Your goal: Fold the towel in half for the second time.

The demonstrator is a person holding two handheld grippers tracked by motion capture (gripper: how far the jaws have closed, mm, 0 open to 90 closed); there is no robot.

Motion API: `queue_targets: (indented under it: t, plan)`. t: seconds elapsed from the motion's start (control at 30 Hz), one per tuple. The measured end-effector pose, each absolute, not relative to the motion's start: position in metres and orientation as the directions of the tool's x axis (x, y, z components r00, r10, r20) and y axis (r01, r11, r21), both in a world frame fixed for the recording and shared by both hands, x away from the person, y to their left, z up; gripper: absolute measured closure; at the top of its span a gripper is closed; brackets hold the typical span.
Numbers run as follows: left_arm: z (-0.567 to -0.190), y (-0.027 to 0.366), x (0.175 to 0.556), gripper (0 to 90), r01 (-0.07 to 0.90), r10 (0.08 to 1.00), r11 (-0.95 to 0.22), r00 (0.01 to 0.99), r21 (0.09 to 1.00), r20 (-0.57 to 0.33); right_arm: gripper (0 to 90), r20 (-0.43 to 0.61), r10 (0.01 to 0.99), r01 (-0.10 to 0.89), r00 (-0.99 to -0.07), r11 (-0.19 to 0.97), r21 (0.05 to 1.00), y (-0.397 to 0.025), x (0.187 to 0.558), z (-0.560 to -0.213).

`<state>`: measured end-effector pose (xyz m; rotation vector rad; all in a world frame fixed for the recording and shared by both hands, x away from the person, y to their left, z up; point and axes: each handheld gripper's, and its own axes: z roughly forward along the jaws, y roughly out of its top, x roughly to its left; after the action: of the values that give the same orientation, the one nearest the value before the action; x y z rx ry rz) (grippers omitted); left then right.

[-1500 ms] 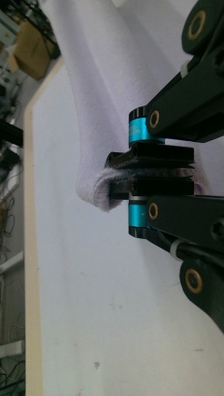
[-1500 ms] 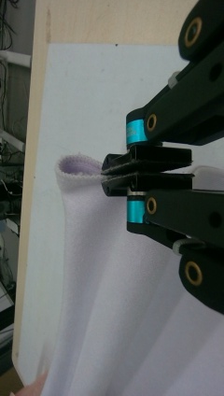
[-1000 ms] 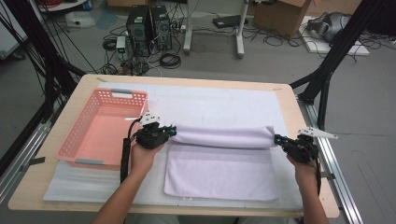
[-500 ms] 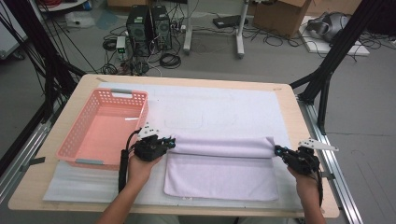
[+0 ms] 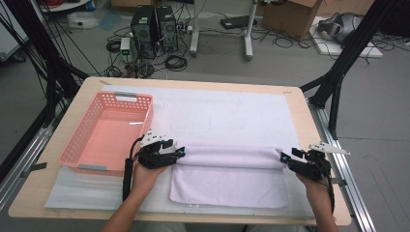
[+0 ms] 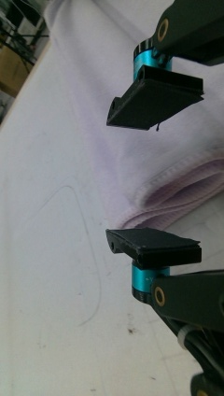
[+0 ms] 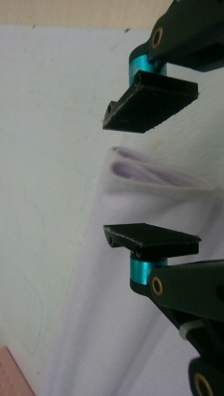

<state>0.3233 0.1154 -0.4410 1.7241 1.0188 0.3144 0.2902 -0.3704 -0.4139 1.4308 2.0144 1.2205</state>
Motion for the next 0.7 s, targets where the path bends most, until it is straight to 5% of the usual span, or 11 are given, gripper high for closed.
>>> queue_targets:
  t: [0.13, 0.2, 0.3, 0.7]
  plan:
    - [-0.452, 0.111, 0.33, 58.7, 0.533, 0.745, -0.127, 0.608, 0.836, -0.275, 41.2, 0.177, 0.888, 0.603, -0.425, 0.131, 0.787, -0.36, 0.315, -0.417]
    - [-0.45, 0.111, 0.328, 76.9, 0.523, 0.741, -0.123, 0.613, 0.843, -0.273, 55.4, 0.178, 0.889, 0.636, -0.423, 0.151, 0.756, -0.356, 0.323, -0.422]
    - [-0.448, 0.111, 0.325, 80.8, 0.519, 0.733, -0.142, 0.628, 0.843, -0.263, 83.5, 0.156, 0.879, 0.636, -0.45, 0.193, 0.747, -0.354, 0.321, -0.425]
    - [-0.437, 0.114, 0.295, 80.7, 0.437, 0.687, -0.162, 0.694, 0.885, -0.217, 85.2, 0.151, 0.871, 0.559, -0.467, 0.158, 0.814, -0.364, 0.265, -0.426]
